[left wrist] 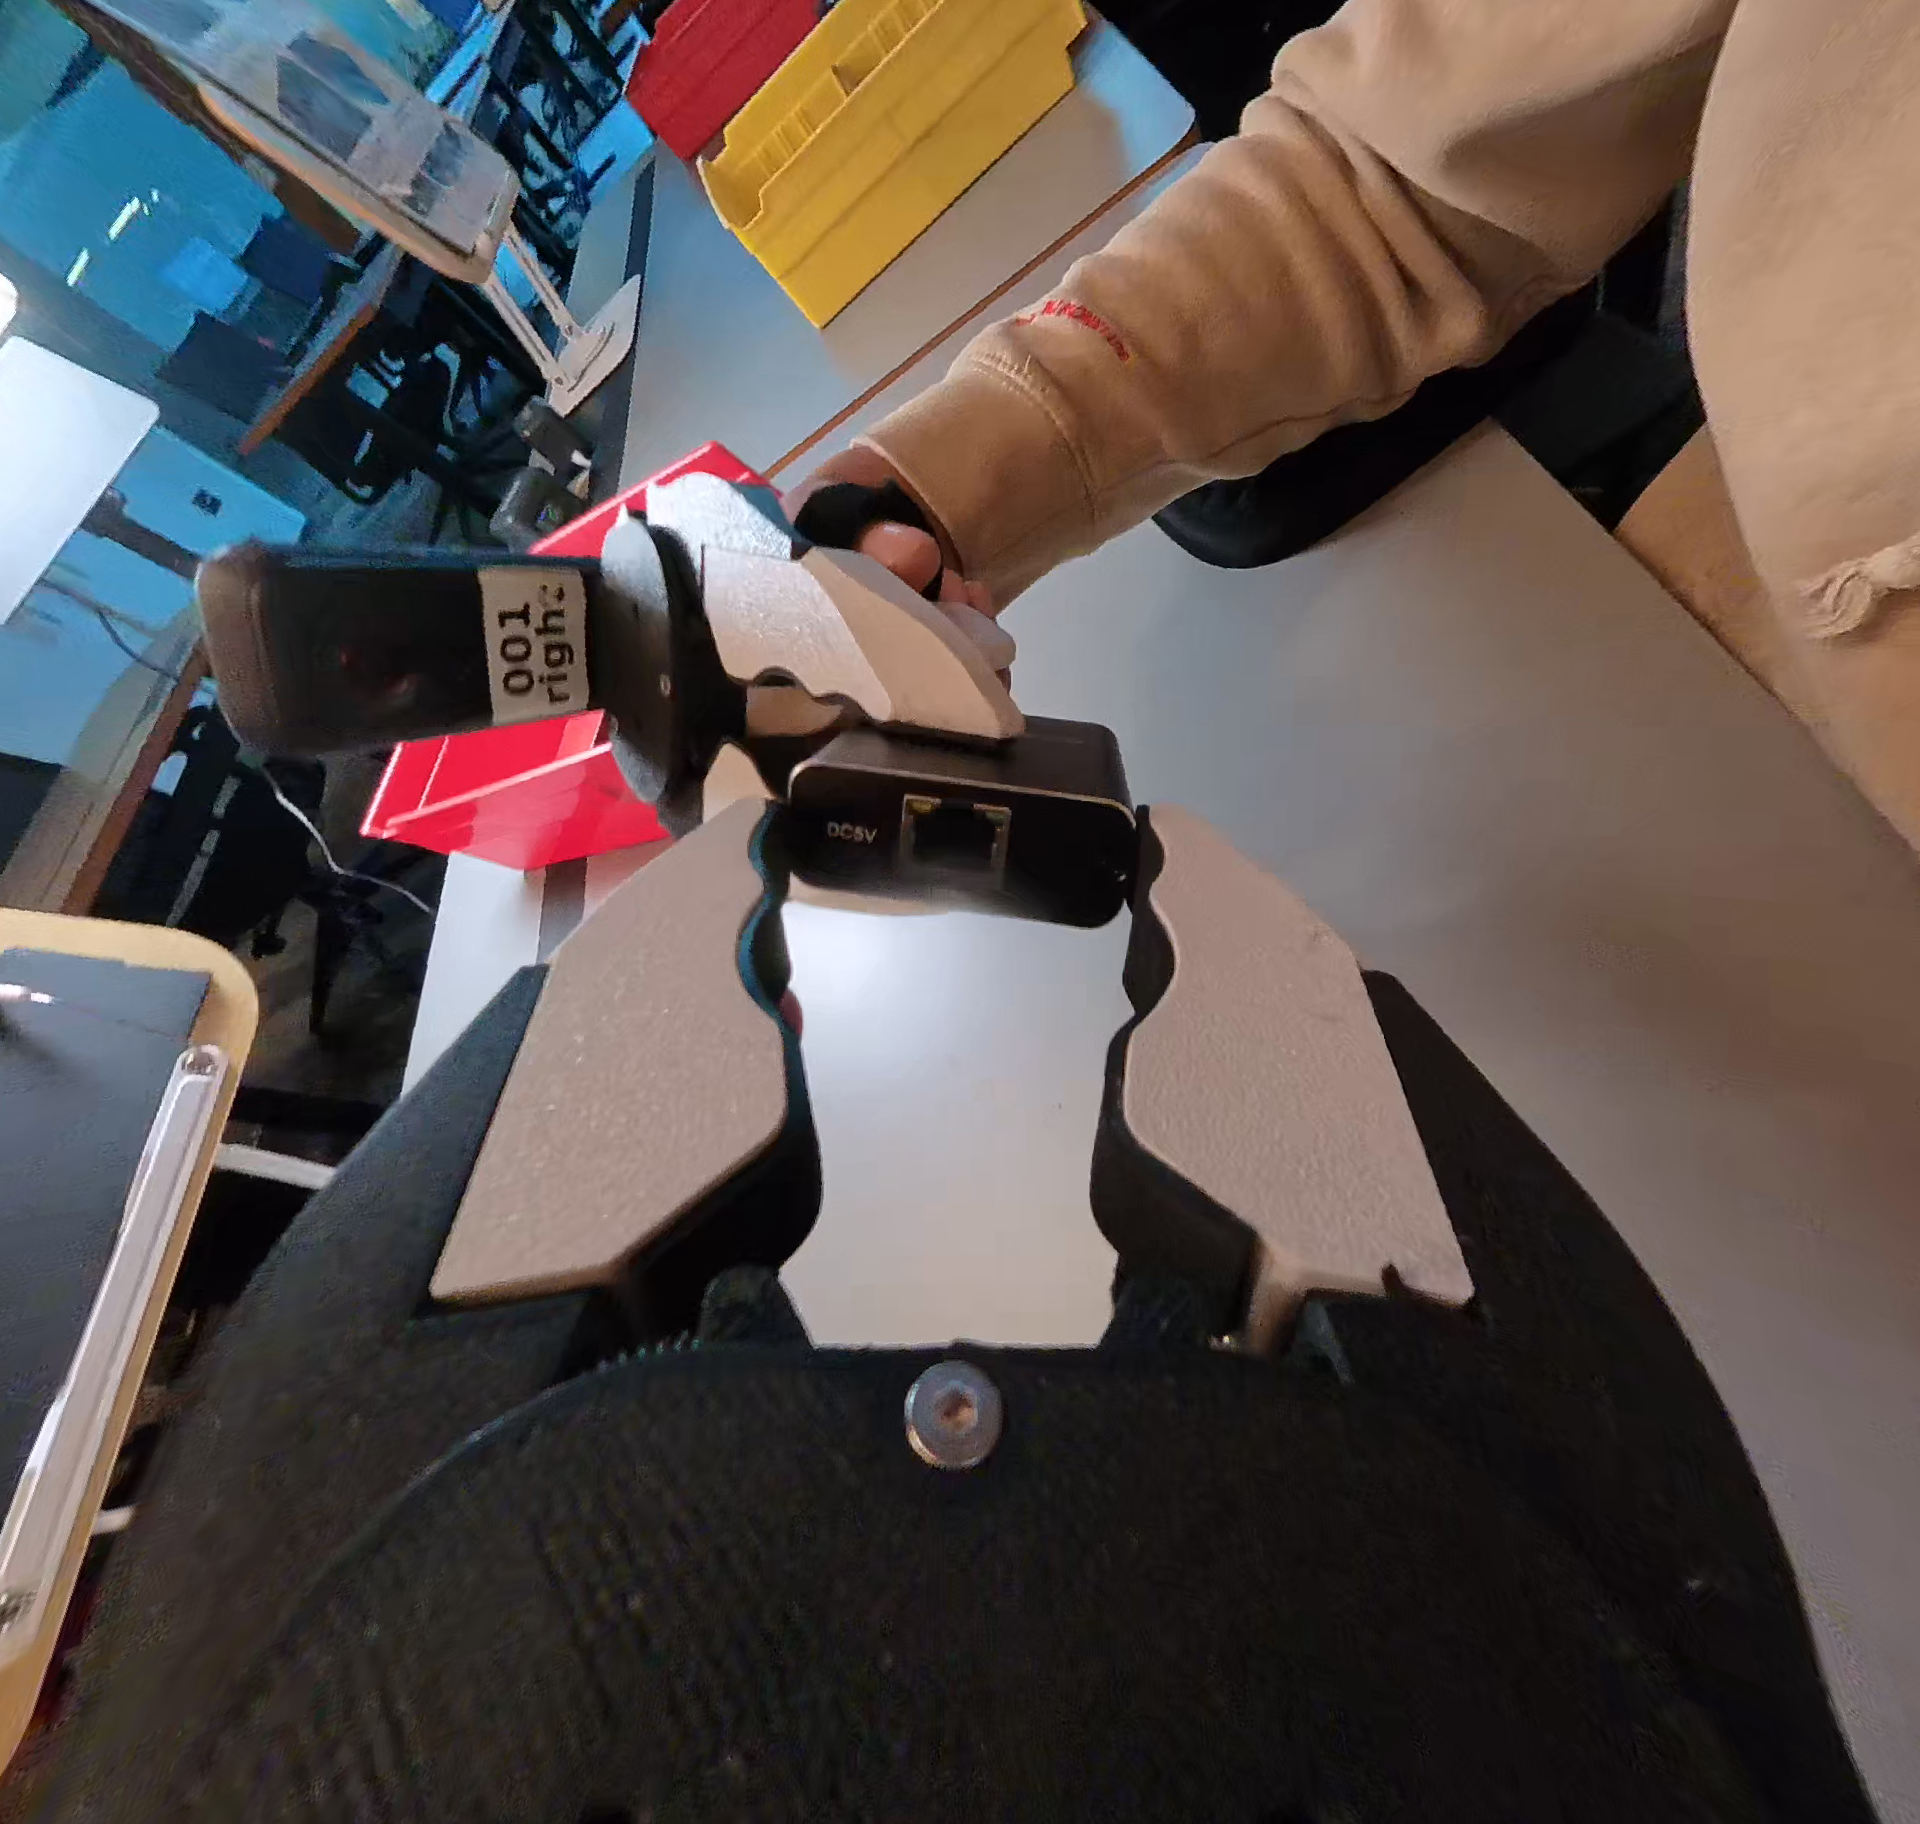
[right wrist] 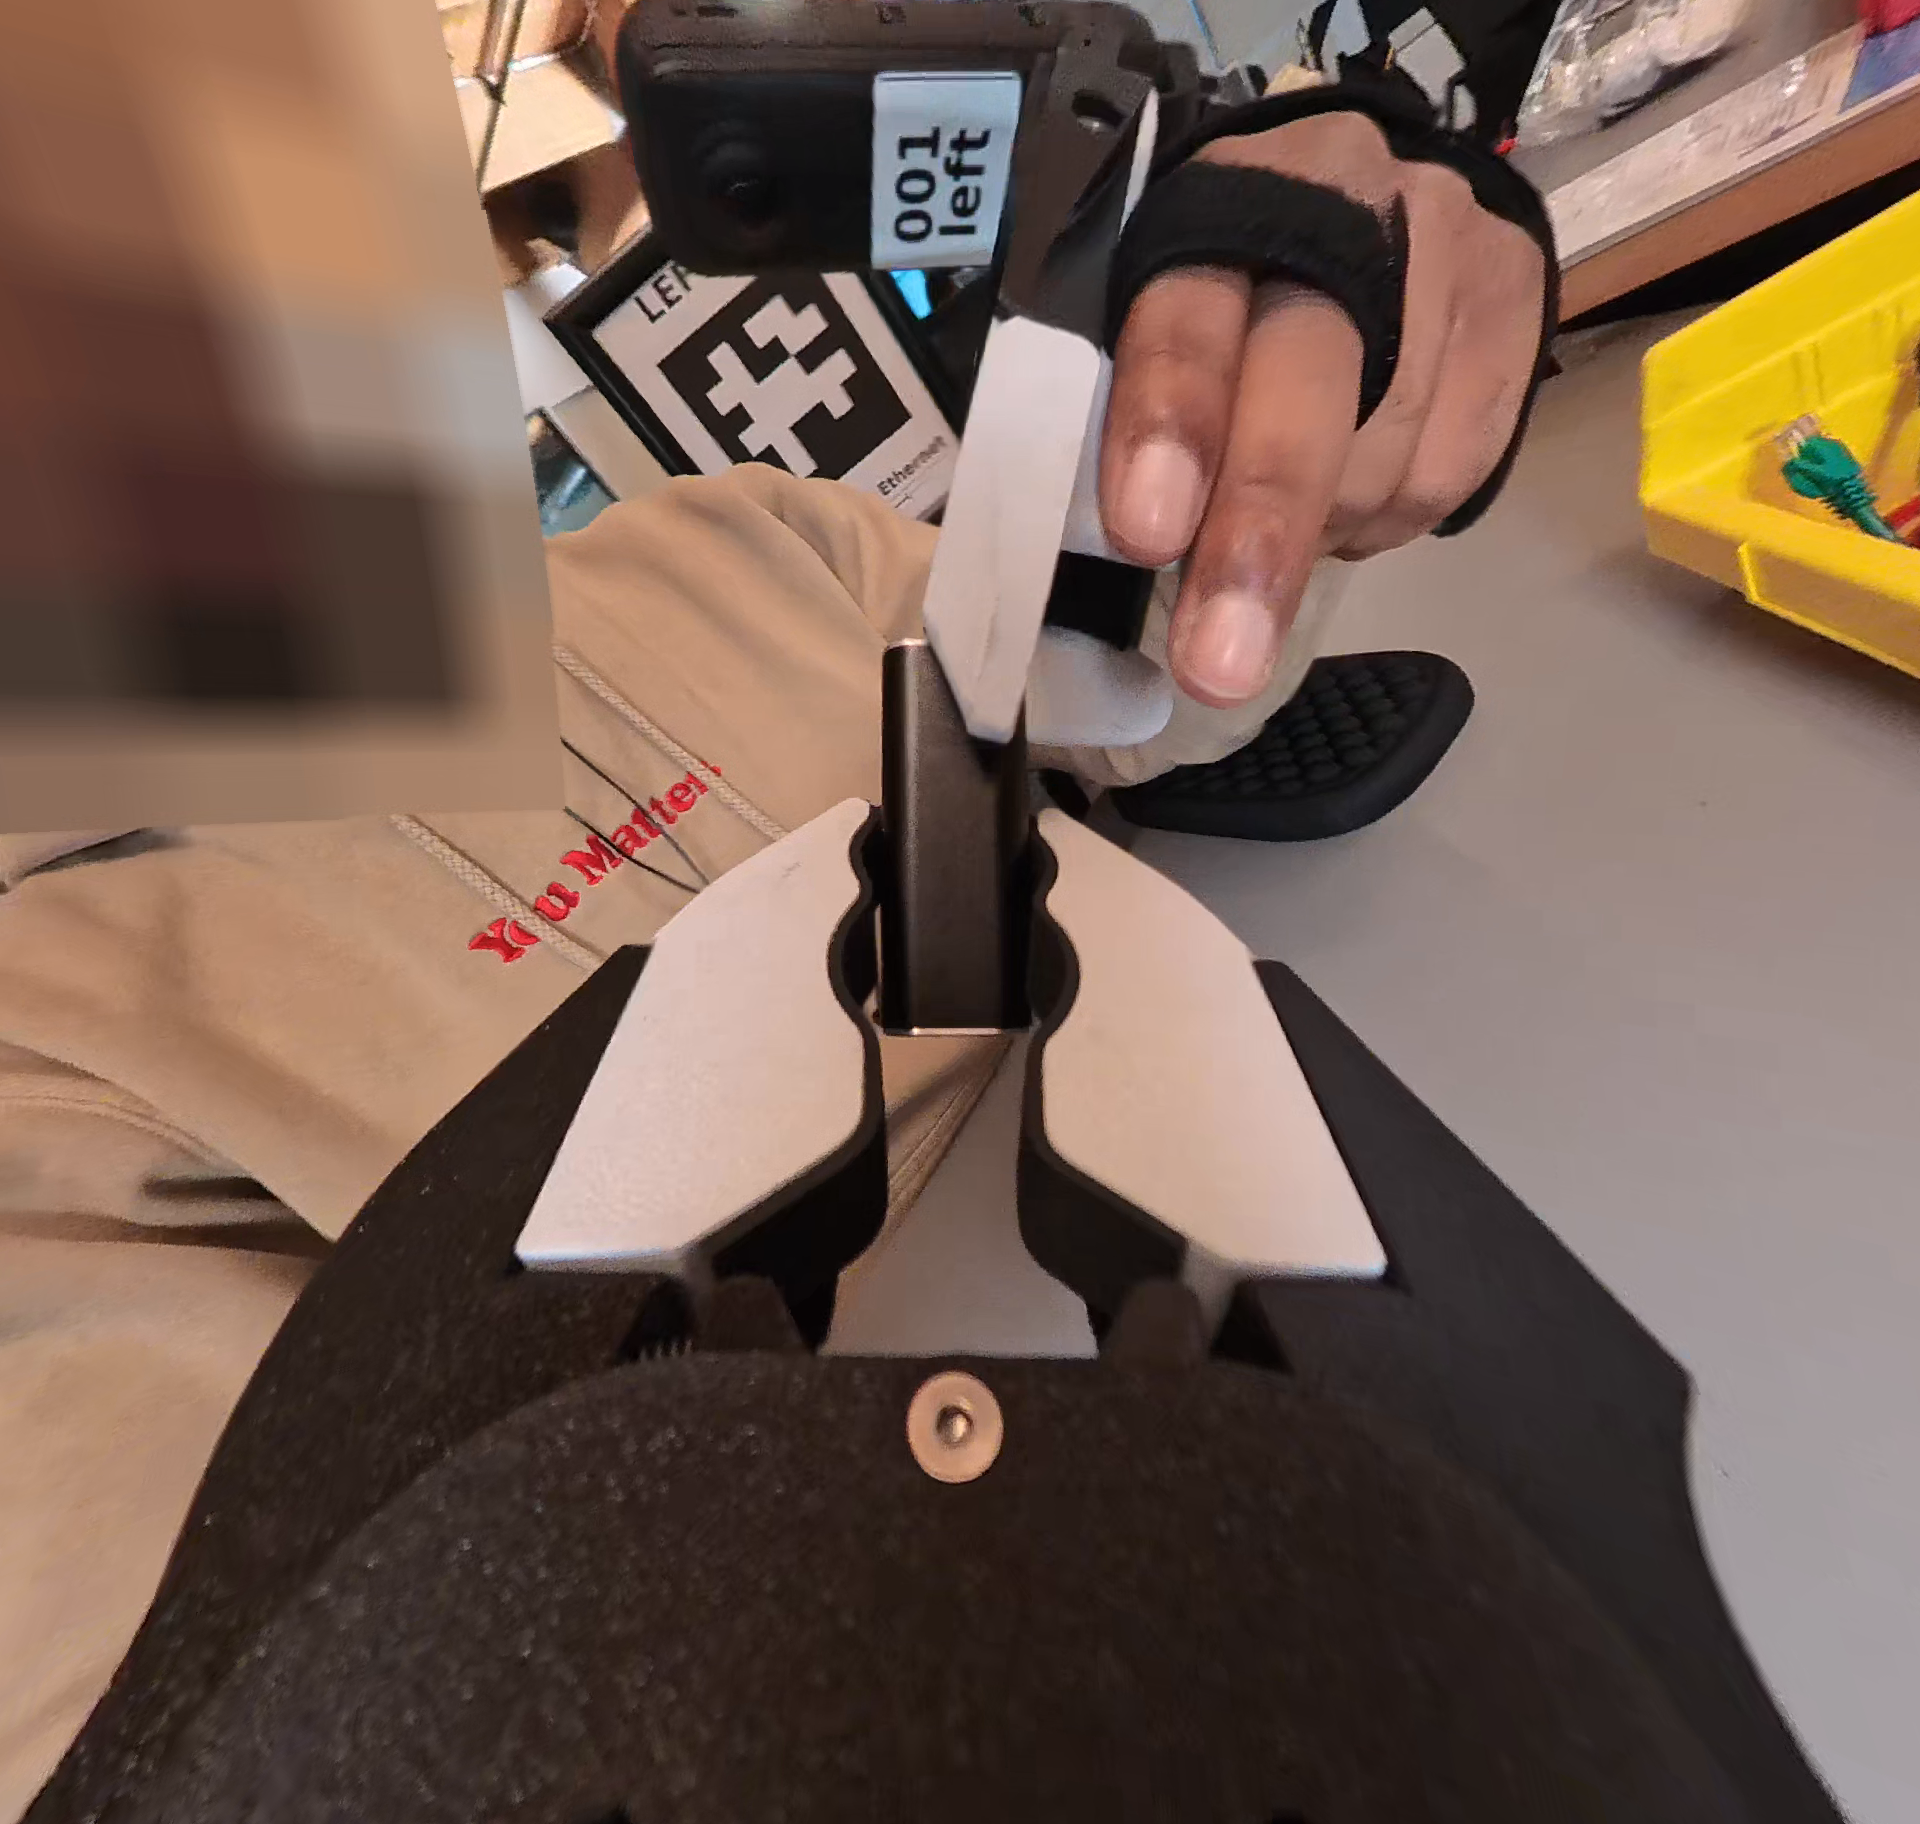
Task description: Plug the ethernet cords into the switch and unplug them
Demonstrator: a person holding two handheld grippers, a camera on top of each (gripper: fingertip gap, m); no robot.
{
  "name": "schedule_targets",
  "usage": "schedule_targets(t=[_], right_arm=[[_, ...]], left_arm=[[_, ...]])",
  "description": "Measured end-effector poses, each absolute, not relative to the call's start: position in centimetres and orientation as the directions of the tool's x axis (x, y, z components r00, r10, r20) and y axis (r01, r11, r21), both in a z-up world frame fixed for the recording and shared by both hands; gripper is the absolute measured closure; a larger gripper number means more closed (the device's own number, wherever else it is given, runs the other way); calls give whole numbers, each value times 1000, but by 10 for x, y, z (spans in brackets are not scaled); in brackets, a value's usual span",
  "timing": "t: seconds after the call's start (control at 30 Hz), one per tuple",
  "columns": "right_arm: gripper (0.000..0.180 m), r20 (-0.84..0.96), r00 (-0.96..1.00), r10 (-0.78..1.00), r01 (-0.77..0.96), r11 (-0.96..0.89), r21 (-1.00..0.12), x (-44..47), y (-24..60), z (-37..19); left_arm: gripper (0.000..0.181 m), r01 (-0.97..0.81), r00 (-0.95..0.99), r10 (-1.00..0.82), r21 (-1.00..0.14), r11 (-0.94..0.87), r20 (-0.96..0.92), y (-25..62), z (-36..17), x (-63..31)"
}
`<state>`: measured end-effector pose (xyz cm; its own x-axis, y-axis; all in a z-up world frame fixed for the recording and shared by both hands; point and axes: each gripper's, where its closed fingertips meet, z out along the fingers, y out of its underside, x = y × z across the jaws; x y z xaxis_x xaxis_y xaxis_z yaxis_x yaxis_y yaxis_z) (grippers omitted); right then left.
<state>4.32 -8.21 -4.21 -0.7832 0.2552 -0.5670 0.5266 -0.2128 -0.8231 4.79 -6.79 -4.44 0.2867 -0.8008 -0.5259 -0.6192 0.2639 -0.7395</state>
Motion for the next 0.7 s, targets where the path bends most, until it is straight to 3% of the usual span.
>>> schedule_targets(t=[0.1,0.17,0.27,0.33,0.4,0.53,0.6,0.7], right_arm=[[153,-520,-794,313,451,-269,-851,35,-72,-32],[150,-386,-790,476,281,-279,-918,25,-56,-20],[143,-29,-582,812,26,-16,-1000,16,-19,-8],[138,249,-411,877,-21,264,-964,19,-3,-1],[134,463,-278,842,-6,481,-877,21,3,4],[125,729,-115,674,90,738,-668,3,2,-6],[124,809,-44,586,127,807,-577,-7,6,-14],[138,836,42,548,129,826,-548,-14,11,-16]], left_arm=[[118,-608,334,-786,-756,242,-521,-61,-38,43],[118,-545,397,-779,-808,225,-485,-55,-28,36],[118,-430,544,-734,-887,170,-405,-35,-12,12],[118,-335,621,-728,-938,88,-291,-23,-9,-5],[118,-227,699,-693,-974,19,-177,-9,-6,-20],[118,10,726,-683,-995,-102,78,6,-6,-29],[118,88,705,-688,-984,-156,172,9,-8,-25],[118,161,669,-689,-959,-232,279,12,-13,-14]])
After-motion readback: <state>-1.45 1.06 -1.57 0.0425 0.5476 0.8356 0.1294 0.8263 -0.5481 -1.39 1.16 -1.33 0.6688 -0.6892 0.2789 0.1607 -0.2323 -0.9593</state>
